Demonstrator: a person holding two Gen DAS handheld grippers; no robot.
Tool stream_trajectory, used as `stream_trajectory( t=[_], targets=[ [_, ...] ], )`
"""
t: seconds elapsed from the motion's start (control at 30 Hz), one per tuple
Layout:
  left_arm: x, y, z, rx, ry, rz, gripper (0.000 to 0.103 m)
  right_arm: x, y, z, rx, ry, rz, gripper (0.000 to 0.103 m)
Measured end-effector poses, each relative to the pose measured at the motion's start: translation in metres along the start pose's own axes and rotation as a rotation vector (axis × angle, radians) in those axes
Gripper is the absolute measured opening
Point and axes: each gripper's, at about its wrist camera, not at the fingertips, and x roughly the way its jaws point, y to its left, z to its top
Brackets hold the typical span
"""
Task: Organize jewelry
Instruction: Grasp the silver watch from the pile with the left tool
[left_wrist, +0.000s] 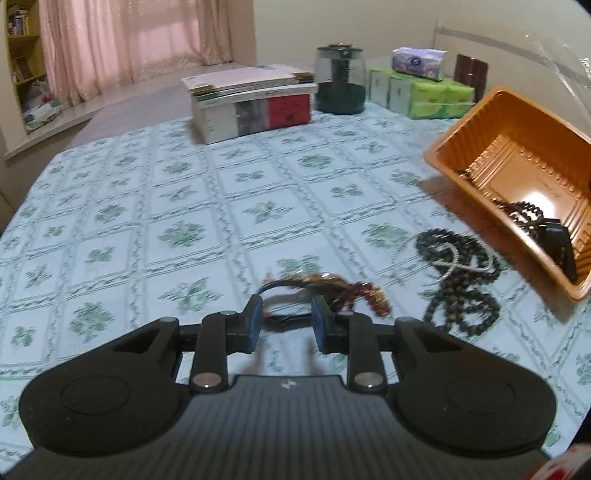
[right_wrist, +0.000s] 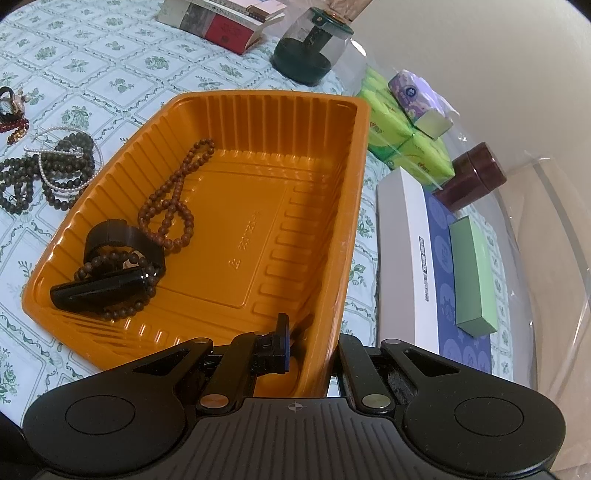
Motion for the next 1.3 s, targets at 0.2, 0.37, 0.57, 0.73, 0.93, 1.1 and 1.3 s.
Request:
stream_trajectory(
  t=[0.2,0.37,0.57,0.73,0.93,1.1,1.3],
  targets=[
    [0.014,-0.015,0.007,0.016,0.007,-0.022,0.033,0.000,0.000,0.000,0.000,0.000,0.000,0.006],
    [0.020,-0.009,0.008,0.014,0.000,0.040,0.042,0.000,-0.001,-0.001,0.004,0.003,0.003,0.006],
    [0.028,0.014,0.001,-0.018,0.049,0.092,0.043,0.002,-0.001,-0.002,0.007,0.006,0.004,0.007],
    [0.033,0.022,0.004,-0.057,0.060,0.052,0.033,0.003,-0.002,-0.001,0.007,0.008,0.005,0.007],
    [0.044,0.019,0.011,-0.009,0.094,0.054,0.011,0.003,-0.001,0.000,0.003,0.011,0.000,0.007],
    [0.033,0.015,0.013,0.002,0.079,0.049,0.008,0.003,0.000,0.000,0.004,0.013,-0.001,0.007],
    [0.018,0.014,0.013,-0.018,0.059,0.039,0.007,0.003,0.000,0.000,0.001,0.011,-0.003,0.007]
  ],
)
